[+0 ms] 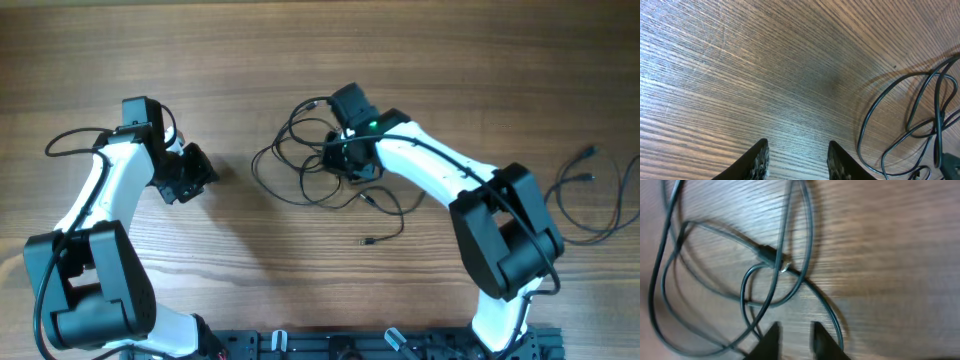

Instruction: Untangle cables

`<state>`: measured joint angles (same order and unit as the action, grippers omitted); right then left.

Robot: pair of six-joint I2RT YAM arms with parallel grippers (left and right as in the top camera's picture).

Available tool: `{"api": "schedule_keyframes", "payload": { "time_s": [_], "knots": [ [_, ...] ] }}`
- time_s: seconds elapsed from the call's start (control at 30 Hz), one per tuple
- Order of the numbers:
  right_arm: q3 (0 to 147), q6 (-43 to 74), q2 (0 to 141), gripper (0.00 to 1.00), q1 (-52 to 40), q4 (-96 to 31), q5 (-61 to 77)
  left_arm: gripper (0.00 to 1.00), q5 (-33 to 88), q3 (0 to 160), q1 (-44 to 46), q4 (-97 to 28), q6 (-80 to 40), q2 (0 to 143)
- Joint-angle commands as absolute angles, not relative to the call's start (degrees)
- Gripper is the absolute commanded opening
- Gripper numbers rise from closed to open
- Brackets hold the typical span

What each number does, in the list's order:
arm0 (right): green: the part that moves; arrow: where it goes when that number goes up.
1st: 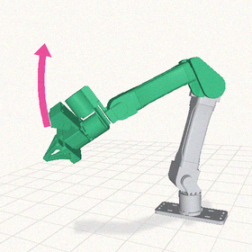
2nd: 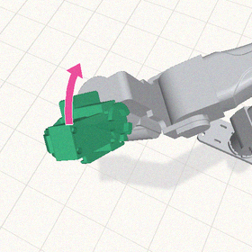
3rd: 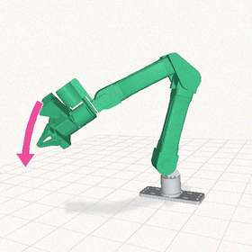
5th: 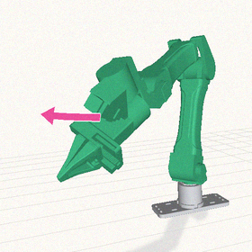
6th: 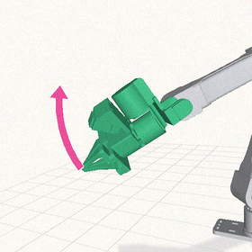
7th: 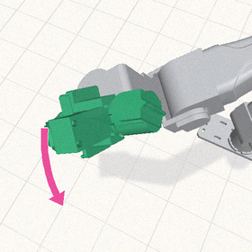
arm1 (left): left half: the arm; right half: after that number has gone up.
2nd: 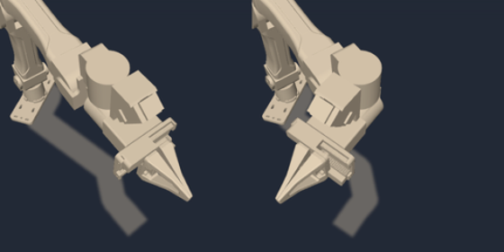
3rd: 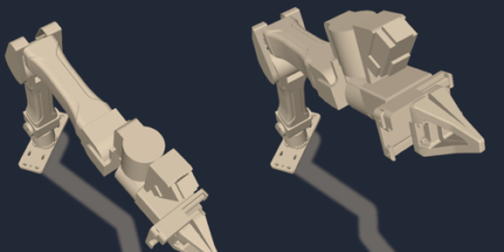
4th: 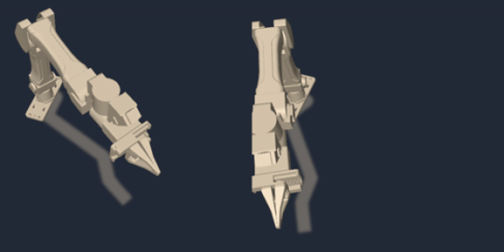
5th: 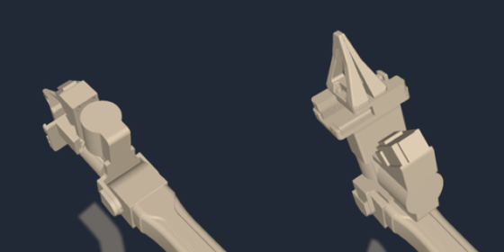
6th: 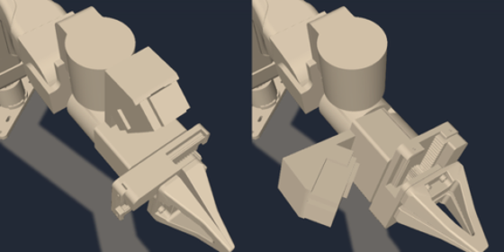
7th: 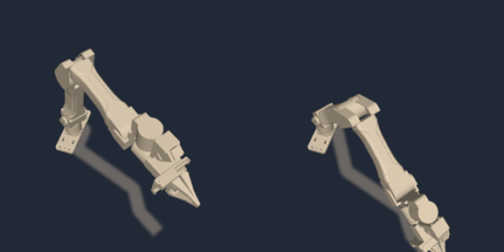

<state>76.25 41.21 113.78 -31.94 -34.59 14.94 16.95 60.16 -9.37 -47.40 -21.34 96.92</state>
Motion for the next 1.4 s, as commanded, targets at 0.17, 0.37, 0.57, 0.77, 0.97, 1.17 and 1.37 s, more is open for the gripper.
{"api": "schedule_keyframes", "payload": {
  "time_s": [0.17,0.37,0.57,0.77,0.97,1.17,1.37],
  "knots": [
    [76.16,2.57,110.96,0.75,-32.23,-43.07,12.08,0.39,16.43,60.31,-9.10,-47.44,-21.47,96.01],
    [76.16,-8.95,110.96,0.72,-32.49,-43.22,11.99,0.39,16.43,60.31,-9.10,-47.44,-21.47,96.01],
    [76.16,-15.75,110.98,0.65,-34.96,-38.44,11.94,0.39,16.43,60.31,-9.10,-47.44,-21.47,96.01],
    [76.16,-15.59,111.00,0.74,-38.15,-30.72,11.94,0.39,16.43,60.31,-9.10,-47.51,-21.47,96.01],
    [76.16,-11.29,111.15,0.75,-39.20,-25.71,11.94,0.39,16.43,60.31,-9.10,-47.66,-21.47,96.01],
    [76.09,-9.89,112.16,0.75,-39.16,-24.69,11.94,0.39,16.43,60.31,-9.10,-47.72,-21.47,96.01],
    [76.09,-7.11,114.30,0.61,-39.13,-24.03,11.92,0.39,16.40,60.31,-9.10,-47.86,-21.47,96.01]
  ]
}}
